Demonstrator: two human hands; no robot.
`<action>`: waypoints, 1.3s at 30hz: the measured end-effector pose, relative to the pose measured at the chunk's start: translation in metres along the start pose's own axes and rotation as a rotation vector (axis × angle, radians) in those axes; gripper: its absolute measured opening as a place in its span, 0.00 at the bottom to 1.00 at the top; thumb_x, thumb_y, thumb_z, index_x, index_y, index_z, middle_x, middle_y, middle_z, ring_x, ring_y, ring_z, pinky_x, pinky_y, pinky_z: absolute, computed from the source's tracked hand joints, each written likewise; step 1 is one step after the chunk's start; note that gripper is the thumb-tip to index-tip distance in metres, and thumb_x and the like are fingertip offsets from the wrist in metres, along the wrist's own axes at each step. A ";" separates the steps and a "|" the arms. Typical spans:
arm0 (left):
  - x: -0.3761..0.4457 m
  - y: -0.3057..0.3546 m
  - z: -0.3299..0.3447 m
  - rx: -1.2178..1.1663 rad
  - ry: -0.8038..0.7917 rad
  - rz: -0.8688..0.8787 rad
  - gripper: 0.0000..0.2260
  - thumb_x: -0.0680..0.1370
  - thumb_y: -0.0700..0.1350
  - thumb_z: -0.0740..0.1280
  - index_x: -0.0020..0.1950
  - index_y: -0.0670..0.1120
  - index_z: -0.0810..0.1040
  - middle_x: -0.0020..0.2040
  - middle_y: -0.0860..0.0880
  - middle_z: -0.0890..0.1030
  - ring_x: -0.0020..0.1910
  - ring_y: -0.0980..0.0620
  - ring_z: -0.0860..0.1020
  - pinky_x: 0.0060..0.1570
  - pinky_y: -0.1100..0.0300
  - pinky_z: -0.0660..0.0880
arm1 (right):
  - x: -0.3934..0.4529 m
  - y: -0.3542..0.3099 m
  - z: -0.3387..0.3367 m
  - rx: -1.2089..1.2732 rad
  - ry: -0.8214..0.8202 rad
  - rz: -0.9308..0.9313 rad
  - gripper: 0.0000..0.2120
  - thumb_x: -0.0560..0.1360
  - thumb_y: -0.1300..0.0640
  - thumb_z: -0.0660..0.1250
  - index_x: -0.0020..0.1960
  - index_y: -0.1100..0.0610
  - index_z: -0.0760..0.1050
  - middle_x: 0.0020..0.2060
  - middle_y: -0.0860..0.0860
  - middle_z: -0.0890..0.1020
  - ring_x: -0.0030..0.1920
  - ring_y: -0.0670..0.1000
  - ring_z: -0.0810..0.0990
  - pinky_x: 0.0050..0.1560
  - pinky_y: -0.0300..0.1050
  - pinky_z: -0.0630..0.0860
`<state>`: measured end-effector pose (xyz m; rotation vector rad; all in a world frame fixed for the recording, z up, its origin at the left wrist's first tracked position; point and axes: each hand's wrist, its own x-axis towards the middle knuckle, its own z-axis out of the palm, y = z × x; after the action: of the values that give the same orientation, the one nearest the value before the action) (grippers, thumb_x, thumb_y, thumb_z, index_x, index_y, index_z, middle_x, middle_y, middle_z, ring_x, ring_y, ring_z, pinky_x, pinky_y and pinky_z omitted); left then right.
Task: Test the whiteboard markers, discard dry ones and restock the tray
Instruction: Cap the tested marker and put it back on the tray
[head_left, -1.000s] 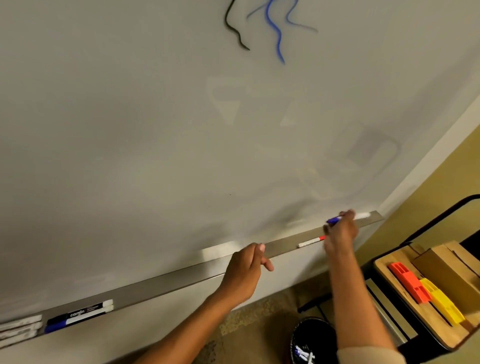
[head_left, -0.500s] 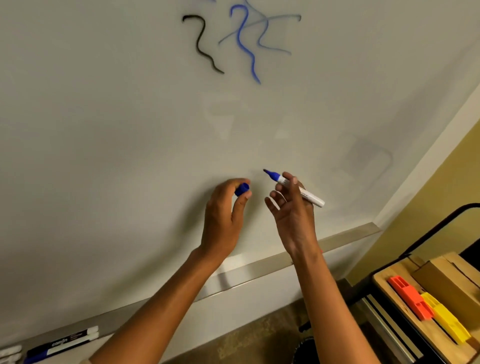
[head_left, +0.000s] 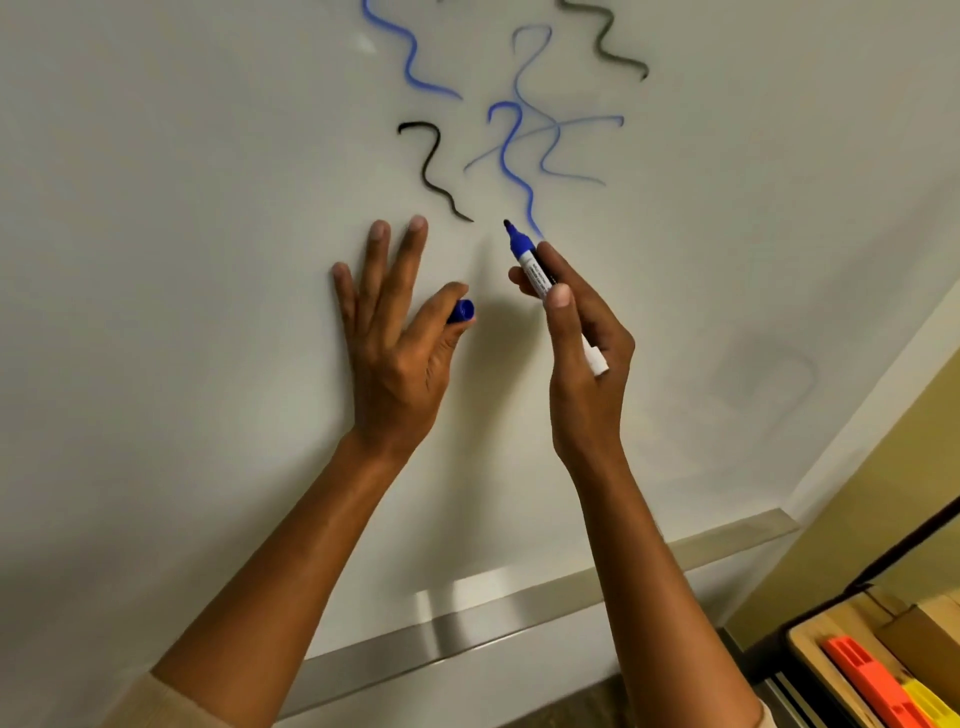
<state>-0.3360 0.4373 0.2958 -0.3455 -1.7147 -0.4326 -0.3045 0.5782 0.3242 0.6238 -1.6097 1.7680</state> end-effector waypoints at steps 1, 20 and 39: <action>-0.002 -0.004 0.004 0.055 -0.001 0.036 0.09 0.80 0.47 0.68 0.55 0.45 0.83 0.71 0.39 0.71 0.73 0.35 0.65 0.72 0.34 0.55 | 0.003 0.000 0.002 -0.019 -0.011 -0.039 0.17 0.83 0.58 0.59 0.69 0.60 0.75 0.59 0.55 0.83 0.62 0.52 0.80 0.64 0.41 0.74; -0.006 -0.006 0.022 0.251 0.080 0.095 0.09 0.78 0.50 0.70 0.57 0.51 0.84 0.70 0.44 0.73 0.72 0.38 0.68 0.71 0.37 0.59 | 0.024 0.036 -0.034 -0.263 0.142 -0.220 0.12 0.81 0.65 0.64 0.63 0.62 0.80 0.52 0.54 0.85 0.54 0.55 0.83 0.55 0.57 0.79; -0.015 0.025 0.003 -0.090 -0.103 -0.073 0.10 0.81 0.46 0.66 0.57 0.44 0.82 0.75 0.36 0.64 0.77 0.38 0.56 0.74 0.34 0.48 | 0.009 0.019 -0.108 0.034 0.250 0.104 0.11 0.82 0.61 0.62 0.60 0.61 0.81 0.49 0.58 0.85 0.51 0.56 0.84 0.49 0.46 0.77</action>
<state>-0.3242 0.4607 0.2829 -0.3764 -1.8165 -0.5547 -0.3160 0.6856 0.3040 0.3241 -1.4651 1.8696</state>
